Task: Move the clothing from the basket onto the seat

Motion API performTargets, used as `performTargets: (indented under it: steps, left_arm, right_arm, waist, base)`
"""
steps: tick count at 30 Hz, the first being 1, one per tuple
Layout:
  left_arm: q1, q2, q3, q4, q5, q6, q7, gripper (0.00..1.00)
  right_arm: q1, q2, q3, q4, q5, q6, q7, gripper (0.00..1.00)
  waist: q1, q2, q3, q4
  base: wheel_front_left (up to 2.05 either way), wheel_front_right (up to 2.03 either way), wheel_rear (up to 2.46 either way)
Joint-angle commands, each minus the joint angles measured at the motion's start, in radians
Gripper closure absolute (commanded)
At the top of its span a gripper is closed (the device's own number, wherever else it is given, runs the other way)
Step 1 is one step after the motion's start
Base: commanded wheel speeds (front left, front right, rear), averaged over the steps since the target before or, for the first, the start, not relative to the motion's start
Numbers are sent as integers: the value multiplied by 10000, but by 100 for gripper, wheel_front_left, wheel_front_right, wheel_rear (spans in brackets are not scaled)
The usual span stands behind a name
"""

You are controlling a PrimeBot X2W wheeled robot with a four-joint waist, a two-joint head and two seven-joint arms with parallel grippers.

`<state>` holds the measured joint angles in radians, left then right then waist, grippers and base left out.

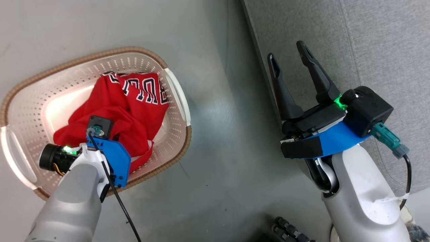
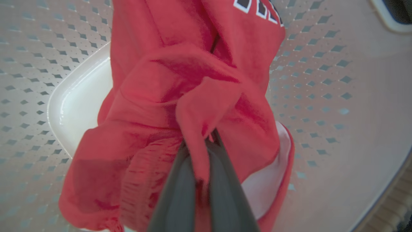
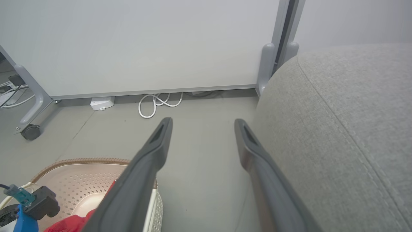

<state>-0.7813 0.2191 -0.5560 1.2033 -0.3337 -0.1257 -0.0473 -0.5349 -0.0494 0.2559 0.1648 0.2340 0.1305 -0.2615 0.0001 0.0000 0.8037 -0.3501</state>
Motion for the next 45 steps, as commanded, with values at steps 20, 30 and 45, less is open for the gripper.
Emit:
performTargets:
  steps: [20, 30, 45]
  left_arm:
    - [1202, -1323, -1278, -444, -1089, -52, -1255, 100]
    - [1078, -1574, -2553, -1657, -1771, -53, -1492, 100]
    - [275, -1683, -4326, -3856, -3590, -54, -1323, 100]
  right_arm:
    - [1562, -23, -454, 1365, -918, 4, 393, 0]
    - [2870, -22, -745, 984, -1297, 4, 1103, 0]
    - [4020, -23, -521, 465, -1225, 4, 1789, 0]
  waist:
    - [-1, 0, -4916, 1485]
    - [-1, 0, -6550, 2335]
    - [-1, 0, -8052, 3053]
  base:
    - [0, 0, 0]
    - [0, 0, 0]
    - [0, 0, 0]
